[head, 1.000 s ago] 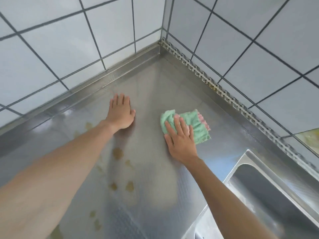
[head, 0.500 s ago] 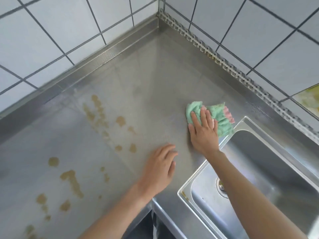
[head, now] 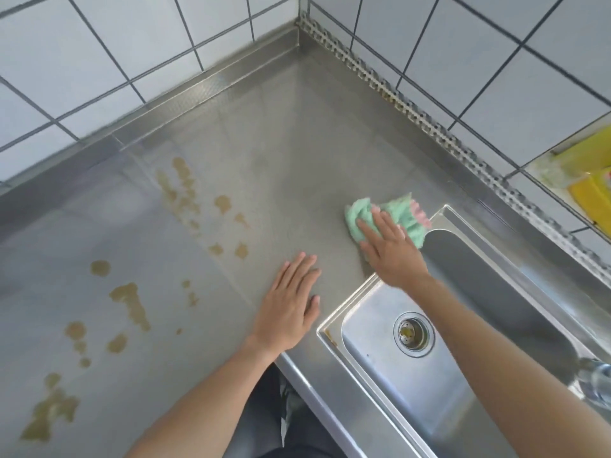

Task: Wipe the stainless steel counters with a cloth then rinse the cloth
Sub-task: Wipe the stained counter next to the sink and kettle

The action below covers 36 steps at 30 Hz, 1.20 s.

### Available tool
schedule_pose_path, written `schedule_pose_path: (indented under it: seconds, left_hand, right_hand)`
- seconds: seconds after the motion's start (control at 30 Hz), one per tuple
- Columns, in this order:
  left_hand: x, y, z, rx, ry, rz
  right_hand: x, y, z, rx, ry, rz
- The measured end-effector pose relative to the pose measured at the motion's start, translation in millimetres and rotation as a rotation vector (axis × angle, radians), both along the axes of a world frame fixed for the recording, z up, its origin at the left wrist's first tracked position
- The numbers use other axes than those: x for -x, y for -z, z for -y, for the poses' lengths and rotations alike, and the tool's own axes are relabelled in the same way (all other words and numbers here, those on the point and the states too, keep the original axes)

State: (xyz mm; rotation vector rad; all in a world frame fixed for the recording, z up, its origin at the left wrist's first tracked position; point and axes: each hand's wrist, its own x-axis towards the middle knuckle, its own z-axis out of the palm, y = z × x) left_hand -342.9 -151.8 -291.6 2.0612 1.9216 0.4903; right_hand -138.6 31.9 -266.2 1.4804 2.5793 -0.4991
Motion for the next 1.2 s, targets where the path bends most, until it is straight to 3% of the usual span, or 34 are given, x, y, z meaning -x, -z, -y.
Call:
schedule_pose_path:
  seconds: [0.07,0.2,0.4,0.53,0.7,0.83,0.97,1.1,1.2]
  left_hand:
    - [-3,-1,8,-0.004,-0.016,-0.033]
    - [-6,-7,22,-0.008,-0.118,0.065]
    - [4,-10,108,0.010,-0.215,0.075]
    - [16,-4,161,0.059,-0.203,0.041]
    - [36,-6,179,0.100,-0.214,0.004]
    - [51,-4,176,0.081,-0.181,-0.022]
    - [58,2,176,0.076,-0.118,-0.080]
    - [61,11,179,0.049,-0.107,-0.118]
    - [59,16,179,0.023,-0.122,-0.114]
  right_hand:
    - [31,4,-11,0.022,0.107,-0.027]
    - [83,5,31,0.000,0.057,-0.088]
    - [38,7,144,0.019,-0.463,-0.190]
    - [-7,10,108,-0.046,-0.687,-0.090]
    - [45,9,60,-0.117,-0.398,0.002]
    - [127,8,69,-0.064,-0.165,0.013]
    - [166,10,127,-0.057,-0.367,-0.016]
    - [121,9,170,-0.051,-0.586,-0.035]
    - [81,2,152,-0.044,-0.648,0.035]
